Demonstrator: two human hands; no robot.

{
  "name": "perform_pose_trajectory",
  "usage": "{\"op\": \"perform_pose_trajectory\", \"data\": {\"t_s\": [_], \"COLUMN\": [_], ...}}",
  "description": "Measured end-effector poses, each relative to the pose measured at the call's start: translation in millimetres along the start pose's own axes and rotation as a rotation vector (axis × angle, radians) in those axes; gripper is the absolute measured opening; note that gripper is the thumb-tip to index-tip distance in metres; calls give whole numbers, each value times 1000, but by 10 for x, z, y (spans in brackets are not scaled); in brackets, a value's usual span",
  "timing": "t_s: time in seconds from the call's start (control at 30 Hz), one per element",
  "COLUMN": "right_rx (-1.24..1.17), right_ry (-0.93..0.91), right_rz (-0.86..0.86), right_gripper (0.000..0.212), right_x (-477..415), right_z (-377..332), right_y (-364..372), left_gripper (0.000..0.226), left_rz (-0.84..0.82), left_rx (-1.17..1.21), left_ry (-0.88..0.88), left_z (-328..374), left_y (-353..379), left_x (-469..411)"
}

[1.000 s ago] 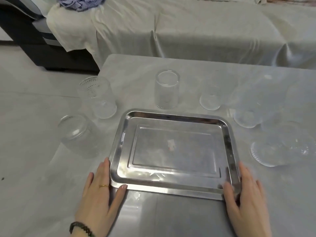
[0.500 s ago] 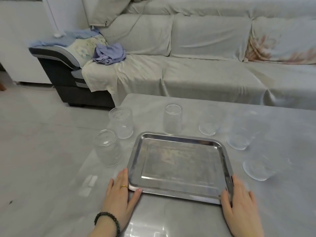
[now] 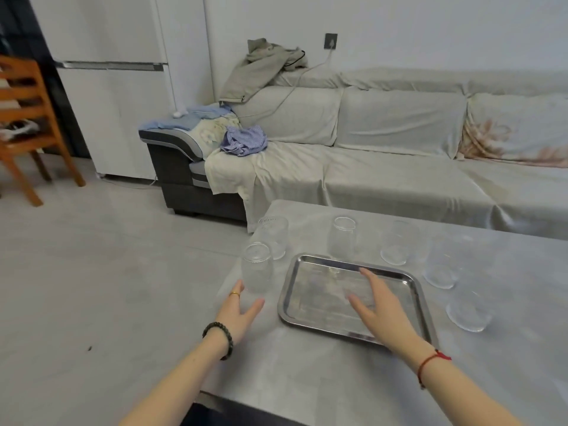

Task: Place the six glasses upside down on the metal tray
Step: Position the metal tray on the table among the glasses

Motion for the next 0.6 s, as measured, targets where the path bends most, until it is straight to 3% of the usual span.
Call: {"op": "perform_pose_trajectory", "data": {"t_s": [0.23, 0.33, 0.47, 0.6], "right_rx": [-119, -190, -300, -380], "right_ry": [-48, -17, 61, 57], "right_rz": [-219, -288, -270, -284], "right_gripper": [74, 77, 79, 75], "right_x": [-353, -559, -838, -991], "right_z": [-624, -668, -592, -568], "right_y": [820, 1114, 1404, 1684], "left_gripper": [83, 76, 67, 76], "left_rz": [39, 33, 34, 80], "left_rx": [13, 29, 77, 126], "left_ry": [1, 18, 19, -17], "left_z": [121, 138, 100, -80], "left_y": [-256, -214, -107, -48], "left_x": [-365, -548, -815, -1038]}}
Point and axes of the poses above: each hand's wrist, its own x-axis away from the middle knuckle, its own y-axis out of the palm, z = x × y, the point moved 9 cm from there along -x, towards the middle knuckle, and after that the axes turned 3 degrees about -x, right-handed, at the moved point
